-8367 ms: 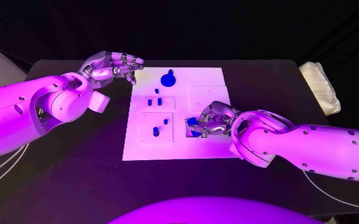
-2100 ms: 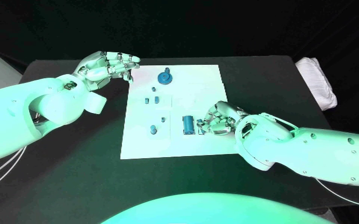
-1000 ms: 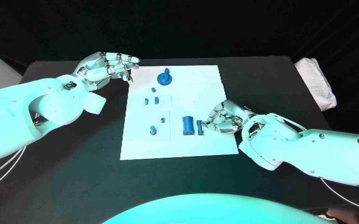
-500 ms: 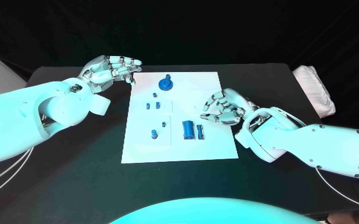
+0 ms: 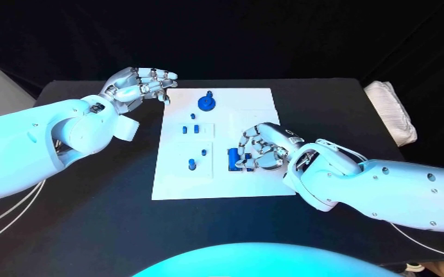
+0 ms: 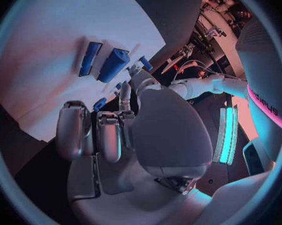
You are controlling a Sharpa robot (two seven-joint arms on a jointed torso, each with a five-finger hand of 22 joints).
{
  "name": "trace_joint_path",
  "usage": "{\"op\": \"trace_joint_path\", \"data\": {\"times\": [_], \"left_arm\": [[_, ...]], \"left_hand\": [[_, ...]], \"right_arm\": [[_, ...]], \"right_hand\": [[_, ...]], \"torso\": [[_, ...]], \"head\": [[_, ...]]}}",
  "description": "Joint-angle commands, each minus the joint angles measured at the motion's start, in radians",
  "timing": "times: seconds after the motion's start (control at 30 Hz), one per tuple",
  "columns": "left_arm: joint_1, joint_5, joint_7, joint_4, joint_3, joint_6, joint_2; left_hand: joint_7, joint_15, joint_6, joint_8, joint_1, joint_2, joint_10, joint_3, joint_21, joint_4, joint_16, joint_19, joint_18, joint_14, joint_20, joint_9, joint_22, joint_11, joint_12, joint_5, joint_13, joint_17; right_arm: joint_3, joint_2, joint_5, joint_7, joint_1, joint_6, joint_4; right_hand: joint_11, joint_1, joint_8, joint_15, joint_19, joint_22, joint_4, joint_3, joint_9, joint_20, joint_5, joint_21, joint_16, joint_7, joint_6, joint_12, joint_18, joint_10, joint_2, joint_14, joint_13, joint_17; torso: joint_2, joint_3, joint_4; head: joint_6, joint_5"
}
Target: Assemble the parts on the task board
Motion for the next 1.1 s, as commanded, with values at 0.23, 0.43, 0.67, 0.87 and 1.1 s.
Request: {"op": "trace_joint_path", "data": {"times": [0.23,0.43,0.67,0.87,1.1], "left_arm": [[-0.001,0.008,0.011,0.004,0.0,0.008,-0.002],[-0.001,0.008,0.008,0.007,0.0,0.009,-0.004],[-0.001,0.008,0.006,0.009,0.0,0.009,-0.008],[-0.001,0.008,0.004,0.01,0.0,0.009,-0.01],[-0.001,0.008,0.0,0.01,0.0,0.013,-0.012]], "left_hand": [[-0.003,0.002,-0.006,0.007,0.0,0.009,-0.003,-0.002,-0.005,0.005,-0.006,0.008,0.015,-0.007,0.001,-0.002,-0.001,0.0,0.007,0.006,-0.001,0.002],[-0.003,0.002,-0.006,0.007,0.0,0.009,-0.003,-0.002,-0.005,0.005,-0.006,0.008,0.015,-0.007,0.001,-0.002,-0.001,0.0,0.007,0.006,-0.001,0.002],[-0.003,0.002,-0.006,0.007,0.0,0.008,-0.003,-0.002,-0.005,0.005,-0.006,0.008,0.015,-0.008,0.001,-0.002,-0.002,0.0,0.007,0.006,-0.001,0.002],[-0.003,0.002,-0.006,0.007,0.0,0.008,-0.003,-0.002,-0.005,0.005,-0.006,0.008,0.015,-0.008,0.001,-0.002,-0.002,0.0,0.007,0.006,-0.001,0.002],[-0.003,0.002,-0.006,0.007,0.0,0.008,-0.003,-0.002,-0.005,0.005,-0.006,0.008,0.015,-0.008,0.001,-0.002,-0.002,0.0,0.007,0.006,-0.001,0.002]], "right_arm": [[0.0,0.019,-0.163,-0.085,-0.009,0.029,-0.001],[0.0,0.029,-0.184,-0.103,-0.014,0.026,-0.009],[0.0,0.031,-0.192,-0.124,-0.015,-0.008,-0.015],[0.0,0.026,-0.174,-0.112,-0.016,-0.01,-0.015],[0.0,0.002,-0.07,-0.01,-0.016,-0.032,0.001]], "right_hand": [[-0.007,0.029,0.023,-0.006,0.049,0.156,0.016,-0.03,0.024,-0.01,-0.021,0.018,0.01,-0.003,-0.014,0.021,-0.004,0.07,0.006,0.094,0.231,0.221],[-0.008,0.044,0.031,-0.007,0.051,0.16,0.025,-0.038,0.032,-0.011,-0.036,0.025,0.012,-0.005,-0.016,0.028,-0.005,0.073,0.015,0.095,0.234,0.224],[-0.012,0.064,0.037,-0.01,0.056,0.17,0.044,-0.027,0.039,-0.013,-0.08,0.045,0.018,-0.008,-0.014,0.043,-0.009,0.081,0.031,0.097,0.241,0.231],[-0.013,0.064,0.039,-0.011,0.057,0.171,0.053,-0.025,0.04,-0.014,-0.082,0.047,0.018,-0.009,-0.012,0.046,-0.009,0.083,0.032,0.097,0.242,0.232],[-0.006,0.045,0.038,-0.006,0.045,0.155,0.105,-0.06,0.048,-0.011,-0.074,0.001,0.006,-0.001,-0.035,-0.007,-0.001,0.053,0.009,0.093,0.216,0.217]], "torso": [[0.002,0.0001,-0.0003],[0.003,0.0017,-0.001],[0.002,-0.0002,0.0004],[0.0,0.0002,-0.0007],[-0.002,-0.0008,-0.0015]], "head": [[-0.008,0.002],[-0.015,0.005],[-0.019,0.005],[-0.02,0.007],[-0.016,0.011]]}}
